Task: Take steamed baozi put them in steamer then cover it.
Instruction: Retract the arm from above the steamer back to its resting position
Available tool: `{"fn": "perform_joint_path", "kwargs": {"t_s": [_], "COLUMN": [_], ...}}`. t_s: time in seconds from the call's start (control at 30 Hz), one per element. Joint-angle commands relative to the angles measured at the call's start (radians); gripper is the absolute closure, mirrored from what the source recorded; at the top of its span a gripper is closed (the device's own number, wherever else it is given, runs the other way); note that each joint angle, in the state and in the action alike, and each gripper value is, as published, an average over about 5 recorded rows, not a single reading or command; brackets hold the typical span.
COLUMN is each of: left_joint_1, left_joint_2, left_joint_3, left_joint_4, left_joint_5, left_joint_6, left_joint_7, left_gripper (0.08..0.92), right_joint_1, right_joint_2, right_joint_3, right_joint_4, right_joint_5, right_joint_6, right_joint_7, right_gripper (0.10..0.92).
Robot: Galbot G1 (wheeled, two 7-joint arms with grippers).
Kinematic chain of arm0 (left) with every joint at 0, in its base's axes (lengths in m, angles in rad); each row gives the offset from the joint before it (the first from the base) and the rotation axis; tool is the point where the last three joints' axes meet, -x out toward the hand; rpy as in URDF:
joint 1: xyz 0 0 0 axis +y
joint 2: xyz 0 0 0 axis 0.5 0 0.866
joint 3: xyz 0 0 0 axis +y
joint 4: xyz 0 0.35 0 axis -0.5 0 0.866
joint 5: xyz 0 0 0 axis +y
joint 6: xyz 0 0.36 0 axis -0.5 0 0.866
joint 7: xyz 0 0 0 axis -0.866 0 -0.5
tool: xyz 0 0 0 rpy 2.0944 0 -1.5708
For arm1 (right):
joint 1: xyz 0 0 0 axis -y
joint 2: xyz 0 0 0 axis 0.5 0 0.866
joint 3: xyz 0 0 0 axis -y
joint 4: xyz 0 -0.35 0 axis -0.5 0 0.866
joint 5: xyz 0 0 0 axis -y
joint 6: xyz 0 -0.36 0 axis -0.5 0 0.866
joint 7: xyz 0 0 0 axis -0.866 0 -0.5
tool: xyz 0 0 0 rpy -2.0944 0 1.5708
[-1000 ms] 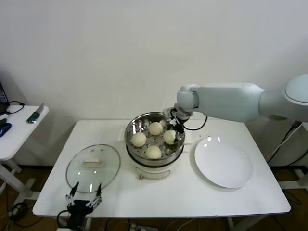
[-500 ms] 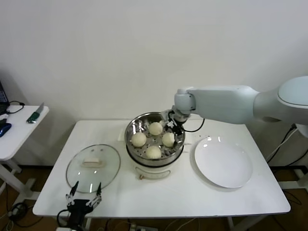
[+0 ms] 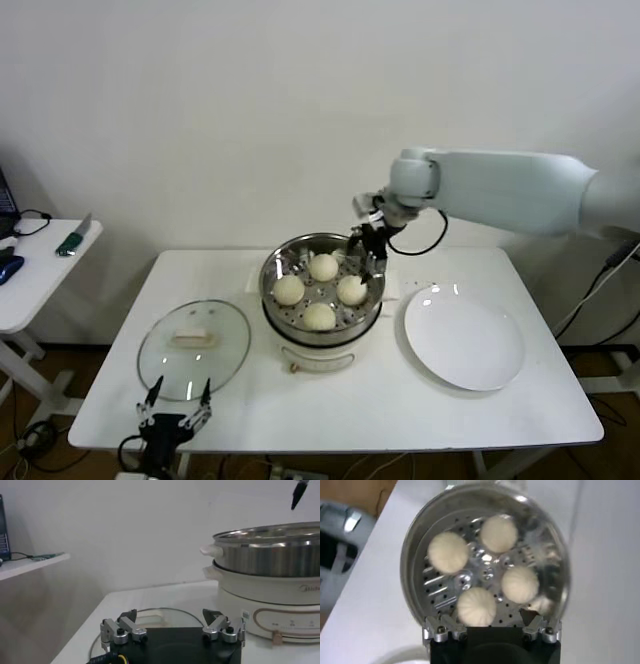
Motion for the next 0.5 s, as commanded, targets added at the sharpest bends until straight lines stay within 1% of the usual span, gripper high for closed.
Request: {"fn": "perform_joint_path", "kwargs": {"t_s": [0.03,0.17,0.23,0.37,0.5], "left_joint_1": [0.000,-0.004,-0.010,-0.022,-0.020], "left_joint_2": [0.004,0.021,0.032,0.051,0.072], "left_joint_3": [0.007,0.015,0.019,0.024,0.029], "left_joint_4": [0.000,0.000,-0.001,0.001,0.002], "left_joint_5": [-0.028,-0.042,-0.039,-0.039,-0.071], "left_joint_6": [0.002,0.007,0.014,0.032,0.039], "left_joint_7": [-0.020,-0.026,-0.024,-0.023,-0.026], "left_gripper": [0.177,0.177,0.177,0.177,0.177], "right_joint_1": [-0.168,-0.369,-0.463,-0.702,-1.007], "right_joint_2": [-0.295,-0.404,-0.450,-0.534,-0.590], "right_joint_3": [0.362,0.607,0.714,0.960,1.239], "right_joint_4": [0.074,0.145,0.177,0.246,0.299], "right_joint_5": [0.097,0.050,0.023,-0.031,-0.118], "right_joint_6": [0.015,0.006,0.009,0.020,0.053], "right_joint_7": [0.423,0.569,0.619,0.691,0.721], "right_gripper": [0.203,0.203,0.203,0.203,0.203]}}
